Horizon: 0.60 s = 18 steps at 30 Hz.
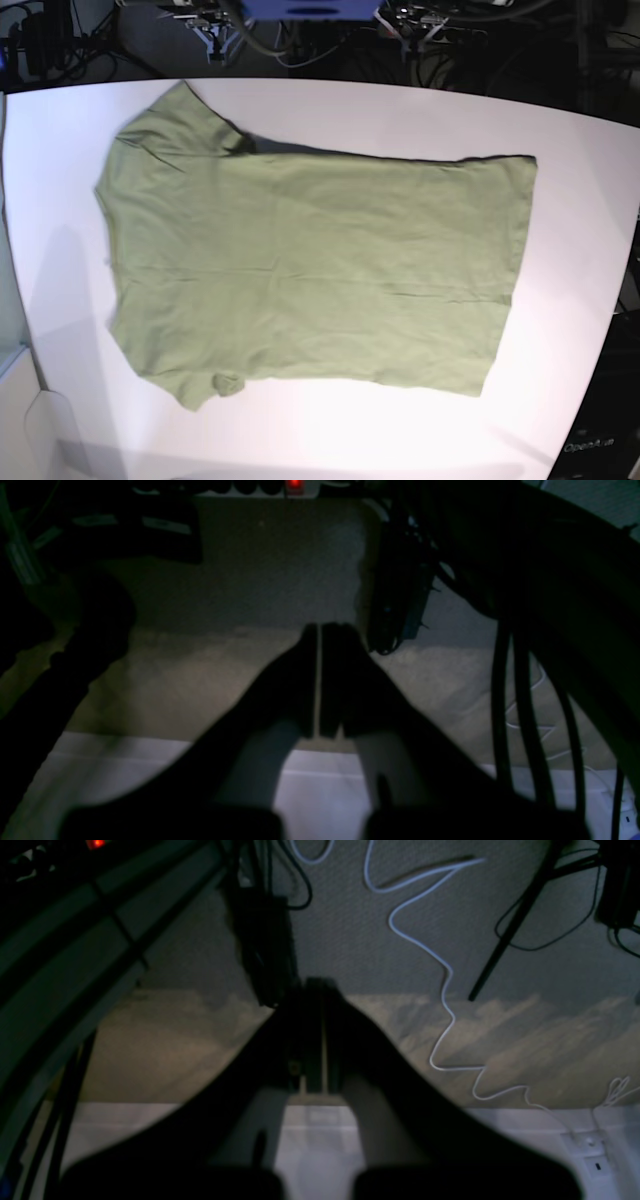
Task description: Fold the T-shirt properly
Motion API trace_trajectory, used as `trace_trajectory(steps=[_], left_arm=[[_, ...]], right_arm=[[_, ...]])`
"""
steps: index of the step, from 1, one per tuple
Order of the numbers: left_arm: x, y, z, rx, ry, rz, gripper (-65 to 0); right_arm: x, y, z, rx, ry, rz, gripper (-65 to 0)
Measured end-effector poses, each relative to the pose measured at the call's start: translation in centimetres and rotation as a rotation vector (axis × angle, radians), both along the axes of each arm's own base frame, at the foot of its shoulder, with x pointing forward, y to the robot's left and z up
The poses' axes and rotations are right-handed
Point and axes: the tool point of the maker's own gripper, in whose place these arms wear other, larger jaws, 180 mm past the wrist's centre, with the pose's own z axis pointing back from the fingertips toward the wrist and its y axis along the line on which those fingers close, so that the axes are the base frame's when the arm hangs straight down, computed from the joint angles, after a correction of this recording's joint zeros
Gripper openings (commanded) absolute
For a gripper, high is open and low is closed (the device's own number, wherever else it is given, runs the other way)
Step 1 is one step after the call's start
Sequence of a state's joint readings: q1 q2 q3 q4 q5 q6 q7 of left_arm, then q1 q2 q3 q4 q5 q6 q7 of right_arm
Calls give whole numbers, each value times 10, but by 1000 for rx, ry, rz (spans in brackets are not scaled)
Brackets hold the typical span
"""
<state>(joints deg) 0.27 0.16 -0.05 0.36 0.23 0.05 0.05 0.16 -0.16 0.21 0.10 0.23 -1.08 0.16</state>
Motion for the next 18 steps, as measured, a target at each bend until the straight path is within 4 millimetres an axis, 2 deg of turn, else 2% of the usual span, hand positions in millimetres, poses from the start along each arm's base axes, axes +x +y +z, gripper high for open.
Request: trace_trajectory(steps=[18], left_arm=[[-4, 1, 0, 1, 10, -3, -644]], right_arm=[[-2, 0, 0, 0, 6, 0, -649]])
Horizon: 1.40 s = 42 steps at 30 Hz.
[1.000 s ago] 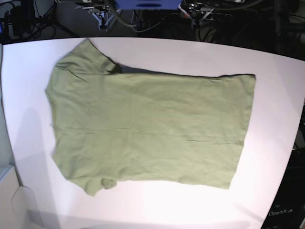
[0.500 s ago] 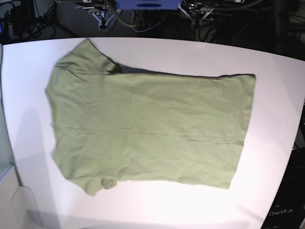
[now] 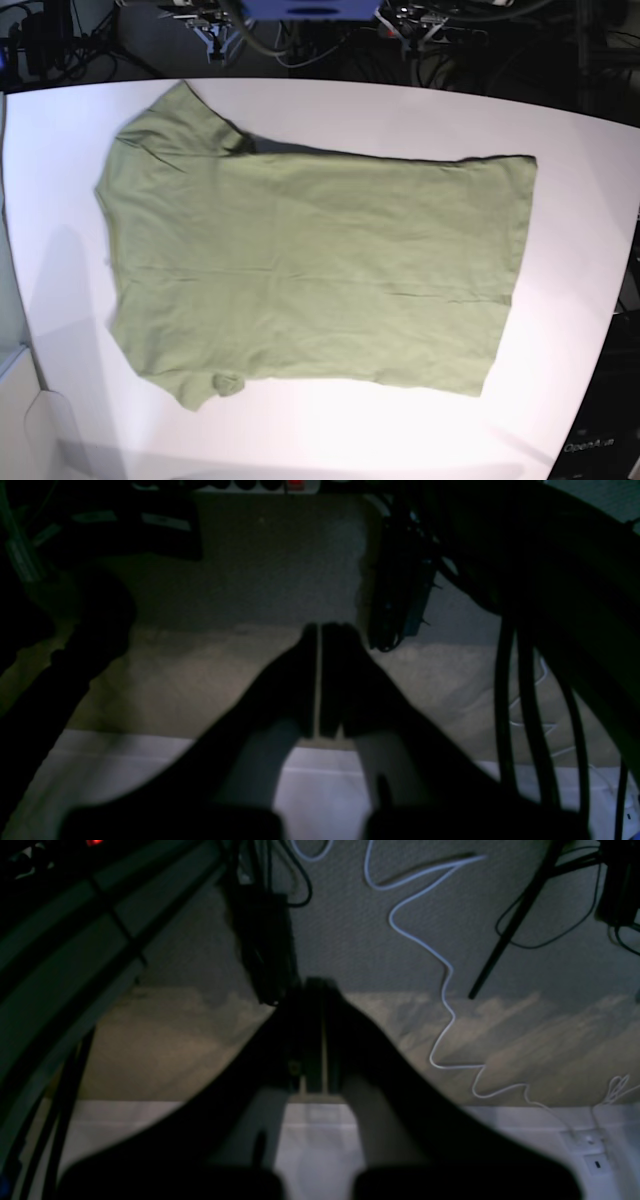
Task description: Fold the T-shirt properly
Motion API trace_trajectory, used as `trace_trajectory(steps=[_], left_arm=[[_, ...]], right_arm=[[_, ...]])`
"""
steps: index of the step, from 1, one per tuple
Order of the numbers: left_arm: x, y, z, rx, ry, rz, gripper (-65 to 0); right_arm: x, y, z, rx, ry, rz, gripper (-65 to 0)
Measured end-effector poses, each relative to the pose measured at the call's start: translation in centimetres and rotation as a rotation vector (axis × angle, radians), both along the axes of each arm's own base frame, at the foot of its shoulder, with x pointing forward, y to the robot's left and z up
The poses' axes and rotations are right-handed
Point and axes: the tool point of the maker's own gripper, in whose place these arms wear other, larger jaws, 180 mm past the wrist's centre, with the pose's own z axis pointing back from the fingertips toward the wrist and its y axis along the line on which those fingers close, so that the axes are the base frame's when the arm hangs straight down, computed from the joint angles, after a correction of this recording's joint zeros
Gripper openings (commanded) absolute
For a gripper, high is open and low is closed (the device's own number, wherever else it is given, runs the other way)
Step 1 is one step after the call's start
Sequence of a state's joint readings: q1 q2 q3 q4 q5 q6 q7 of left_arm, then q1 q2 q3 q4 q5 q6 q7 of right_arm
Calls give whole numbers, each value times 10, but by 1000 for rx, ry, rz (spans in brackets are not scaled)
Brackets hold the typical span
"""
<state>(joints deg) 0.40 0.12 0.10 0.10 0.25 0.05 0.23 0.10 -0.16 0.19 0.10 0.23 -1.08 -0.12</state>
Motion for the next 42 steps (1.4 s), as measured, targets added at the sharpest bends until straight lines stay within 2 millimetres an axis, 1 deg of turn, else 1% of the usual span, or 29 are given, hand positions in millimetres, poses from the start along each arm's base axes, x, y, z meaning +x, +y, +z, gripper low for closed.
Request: trace_trajectory(steps=[4, 6, 10, 15, 17, 21, 23, 28, 30, 31, 33, 34, 36, 39, 40, 42], left_arm=[[-5, 0, 0, 1, -22, 0, -644], [-6, 1, 0, 2, -50, -1, -644], [-10, 3, 4, 8, -163, -2, -644], [-38, 15, 16, 32, -291, -10, -644], [-47, 17, 24, 37, -354, -14, -644], [-63, 16, 45, 37, -491, -22, -644], [-73, 23, 59, 43, -558, -37, -644], [-94, 47, 100, 84, -737, -67, -644], [-98, 49, 116, 91, -804, -74, -644], [-103, 49, 119, 89, -806, -78, -644], [-114, 49, 120, 86, -780, -80, -644], [-118, 49, 121, 87, -771, -79, -644], [-119, 50, 122, 88, -774, -81, -644], [-111, 50, 129, 86, -826, -82, -644], [-105, 49, 134, 84, -860, -82, -644], [-96, 46, 150, 77, -939, -82, -644]], right_arm=[[1, -1, 0, -6, -67, 3, -650], [-6, -1, 1, -8, -85, 5, -650], [-22, -3, 4, -15, -157, 9, -650], [-36, -4, 15, -6, -301, 51, -650], [-42, -8, 25, -9, -387, 72, -650], [-68, -9, 47, -8, -503, 87, -650], [-80, -14, 57, -17, -542, 91, -650], [-94, -33, 94, -52, -719, 107, -650], [-102, -32, 112, -52, -789, 110, -650], [-108, -30, 119, -47, -805, 111, -650], [-122, -31, 123, -42, -782, 119, -650], [-122, -33, 125, -48, -790, 123, -650], [-112, -38, 129, -57, -834, 137, -650], [-94, -43, 138, -76, -914, 146, -650], [-92, -46, 142, -89, -932, 139, -650], [-92, -48, 155, -102, -972, 143, -650]])
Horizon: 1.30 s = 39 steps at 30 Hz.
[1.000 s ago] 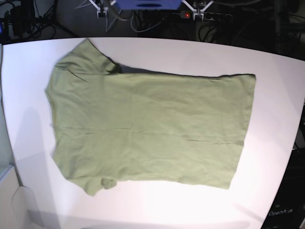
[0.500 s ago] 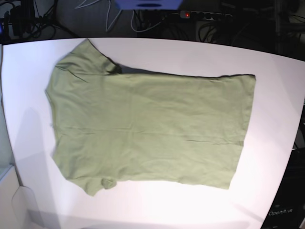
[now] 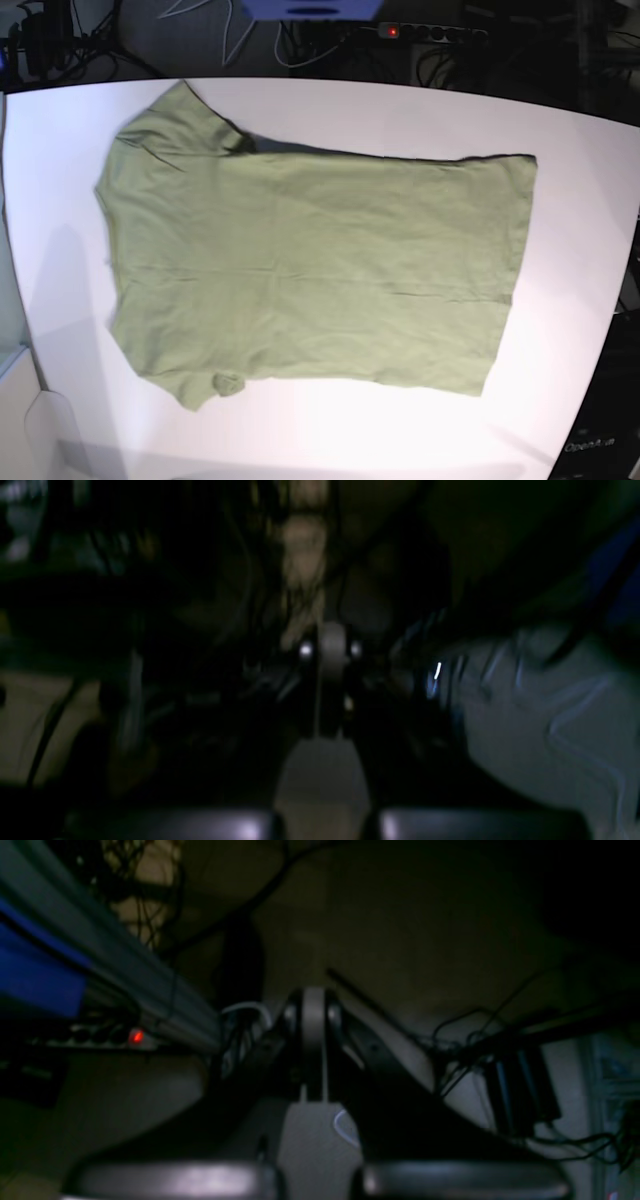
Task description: Fold the T-shirt properly
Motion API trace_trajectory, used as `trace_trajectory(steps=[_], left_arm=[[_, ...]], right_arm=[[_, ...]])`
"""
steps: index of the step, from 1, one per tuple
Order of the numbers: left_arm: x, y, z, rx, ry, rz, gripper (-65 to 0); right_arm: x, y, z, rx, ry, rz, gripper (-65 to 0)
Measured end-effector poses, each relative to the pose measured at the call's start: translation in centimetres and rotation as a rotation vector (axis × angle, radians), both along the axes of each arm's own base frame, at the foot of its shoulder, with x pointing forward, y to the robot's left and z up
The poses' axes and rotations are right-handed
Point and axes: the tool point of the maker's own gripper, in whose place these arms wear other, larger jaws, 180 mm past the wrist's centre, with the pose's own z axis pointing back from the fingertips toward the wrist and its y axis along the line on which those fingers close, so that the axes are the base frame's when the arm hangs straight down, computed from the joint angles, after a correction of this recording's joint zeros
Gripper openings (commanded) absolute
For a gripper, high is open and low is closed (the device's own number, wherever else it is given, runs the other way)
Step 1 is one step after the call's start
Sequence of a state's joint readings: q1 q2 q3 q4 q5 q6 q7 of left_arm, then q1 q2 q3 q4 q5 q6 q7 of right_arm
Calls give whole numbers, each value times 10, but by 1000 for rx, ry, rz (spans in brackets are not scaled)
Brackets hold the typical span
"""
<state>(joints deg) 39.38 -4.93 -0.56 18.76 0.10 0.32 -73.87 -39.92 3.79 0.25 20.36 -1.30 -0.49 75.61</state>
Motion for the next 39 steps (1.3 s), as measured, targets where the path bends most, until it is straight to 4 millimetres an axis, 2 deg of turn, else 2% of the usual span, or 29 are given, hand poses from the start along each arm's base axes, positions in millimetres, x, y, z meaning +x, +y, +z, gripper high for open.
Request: trace_trajectory(steps=[2, 5, 7, 9, 13, 16, 20, 25, 27, 29, 31, 35, 39], left_arm=[[9, 1, 25, 5, -88, 7, -644], [15, 15, 69, 45, -198, 35, -644], [20, 21, 91, 61, -226, 39, -644], [36, 20, 109, 58, -267, 31, -644], [68, 16, 131, 42, -290, 26, -644], [86, 20, 138, 24, -262, 74, -644], [127, 26, 144, -32, -210, 130, -644], [165, 69, 171, -27, -197, 213, -634], [178, 75, 178, -42, -184, 212, -581], [191, 86, 189, -44, -184, 224, -516], [198, 102, 201, -20, -192, 242, -470], [203, 122, 205, -11, -182, 286, -459], [208, 135, 209, 18, -176, 304, -459]], right_arm=[[-1, -3, 16, -10, -40, 12, -650], [4, -3, 42, -17, -106, 36, -650], [12, -2, 60, -20, -157, 56, -650], [24, 0, 79, -24, -202, 74, -650], [46, 2, 109, -40, -199, 99, -650], [82, 3, 124, -55, -215, 107, -650], [127, 3, 139, -79, -185, 97, -643], [172, 1, 165, -68, -182, 54, -643], [186, 5, 172, 3, -193, 27, -641], [193, 3, 166, 98, -162, -18, -638], [197, -8, 158, 179, -115, -85, -602], [211, -5, 149, 411, -39, -92, -440], [225, -7, 158, 602, -24, -75, -286]])
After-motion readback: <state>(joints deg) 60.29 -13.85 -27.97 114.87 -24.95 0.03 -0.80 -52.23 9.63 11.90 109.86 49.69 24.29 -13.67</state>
